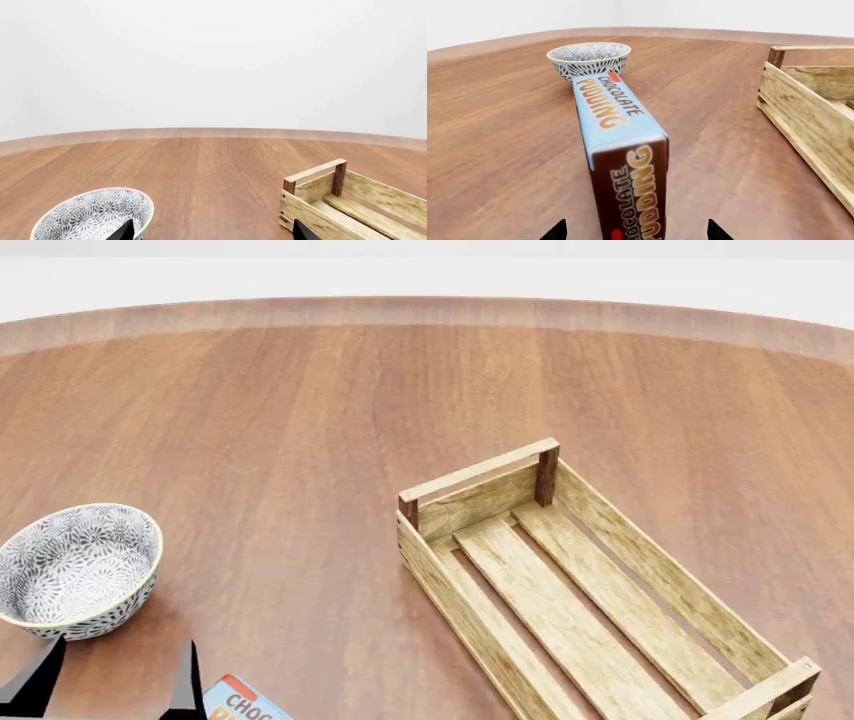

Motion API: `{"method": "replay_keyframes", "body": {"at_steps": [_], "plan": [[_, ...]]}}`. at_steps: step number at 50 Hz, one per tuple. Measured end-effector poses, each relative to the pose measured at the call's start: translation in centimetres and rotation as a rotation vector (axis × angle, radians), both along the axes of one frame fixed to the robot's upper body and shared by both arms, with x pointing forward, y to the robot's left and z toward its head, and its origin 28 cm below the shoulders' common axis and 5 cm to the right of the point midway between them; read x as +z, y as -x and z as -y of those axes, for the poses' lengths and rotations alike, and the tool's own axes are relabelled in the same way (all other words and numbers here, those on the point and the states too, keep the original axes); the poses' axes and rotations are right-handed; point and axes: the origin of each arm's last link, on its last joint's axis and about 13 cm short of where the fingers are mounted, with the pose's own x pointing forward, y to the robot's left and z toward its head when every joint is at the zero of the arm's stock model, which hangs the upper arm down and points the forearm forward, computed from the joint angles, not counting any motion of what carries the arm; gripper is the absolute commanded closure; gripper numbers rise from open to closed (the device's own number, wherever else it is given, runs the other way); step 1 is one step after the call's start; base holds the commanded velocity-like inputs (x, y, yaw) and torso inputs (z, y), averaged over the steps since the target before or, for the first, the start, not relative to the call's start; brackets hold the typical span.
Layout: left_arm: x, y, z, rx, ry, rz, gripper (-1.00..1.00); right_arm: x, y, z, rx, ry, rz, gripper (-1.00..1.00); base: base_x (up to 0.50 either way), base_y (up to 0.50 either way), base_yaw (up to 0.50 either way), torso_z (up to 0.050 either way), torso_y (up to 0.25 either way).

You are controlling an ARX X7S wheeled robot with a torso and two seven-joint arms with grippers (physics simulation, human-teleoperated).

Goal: Pick up the chocolate pudding and put it in the tray.

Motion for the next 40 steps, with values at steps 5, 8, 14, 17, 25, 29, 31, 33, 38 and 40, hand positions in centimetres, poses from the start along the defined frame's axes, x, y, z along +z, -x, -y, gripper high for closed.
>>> {"method": "replay_keyframes", "body": {"at_steps": [5, 8, 14, 17, 25, 29, 31, 33, 38, 40], "plan": [[0.0, 0.0, 0.0, 0.000, 0.000, 0.000, -1.00, -0.2, -0.2, -0.1, 0.001, 0.002, -0.004, -1.00, 0.00, 0.00, 0.00, 0.000, 0.000], [0.0, 0.0, 0.0, 0.000, 0.000, 0.001, -1.00, -0.2, -0.3, -0.2, 0.003, 0.004, -0.006, -1.00, 0.00, 0.00, 0.00, 0.000, 0.000], [0.0, 0.0, 0.0, -0.001, 0.000, 0.001, -1.00, -0.3, -0.5, -0.4, 0.007, 0.010, -0.007, -1.00, 0.00, 0.00, 0.00, 0.000, 0.000], [0.1, 0.0, 0.0, -0.001, 0.000, 0.001, -1.00, -0.3, -0.6, -0.4, 0.009, 0.011, -0.007, -1.00, 0.00, 0.00, 0.00, 0.000, 0.000], [0.0, 0.1, 0.0, -0.002, 0.001, 0.000, -1.00, -0.2, -0.9, -0.7, 0.014, 0.016, -0.007, -1.00, 0.00, 0.00, 0.00, 0.000, 0.000], [-0.1, 0.1, 0.1, -0.002, 0.001, -0.001, -1.00, -0.2, -1.0, -0.7, 0.014, 0.018, -0.008, -1.00, 0.00, 0.00, 0.00, 0.000, 0.000], [-0.1, 0.1, 0.1, -0.002, 0.002, -0.001, -1.00, -0.3, -1.1, -0.7, 0.014, 0.019, -0.008, -1.00, 0.00, 0.00, 0.00, 0.000, 0.000], [-0.1, 0.1, 0.1, -0.003, 0.002, -0.002, -1.00, -0.3, -1.2, -0.7, 0.014, 0.020, -0.008, -1.00, 0.00, 0.00, 0.00, 0.000, 0.000], [-0.1, 0.1, 0.1, -0.003, 0.002, -0.002, -1.00, -0.3, -1.4, -0.8, 0.016, 0.022, -0.009, -1.00, 0.00, 0.00, 0.00, 0.000, 0.000], [-0.1, 0.1, 0.1, -0.003, 0.003, -0.002, -1.00, -0.3, -1.4, -0.8, 0.016, 0.023, -0.010, -1.00, 0.00, 0.00, 0.00, 0.000, 0.000]]}}
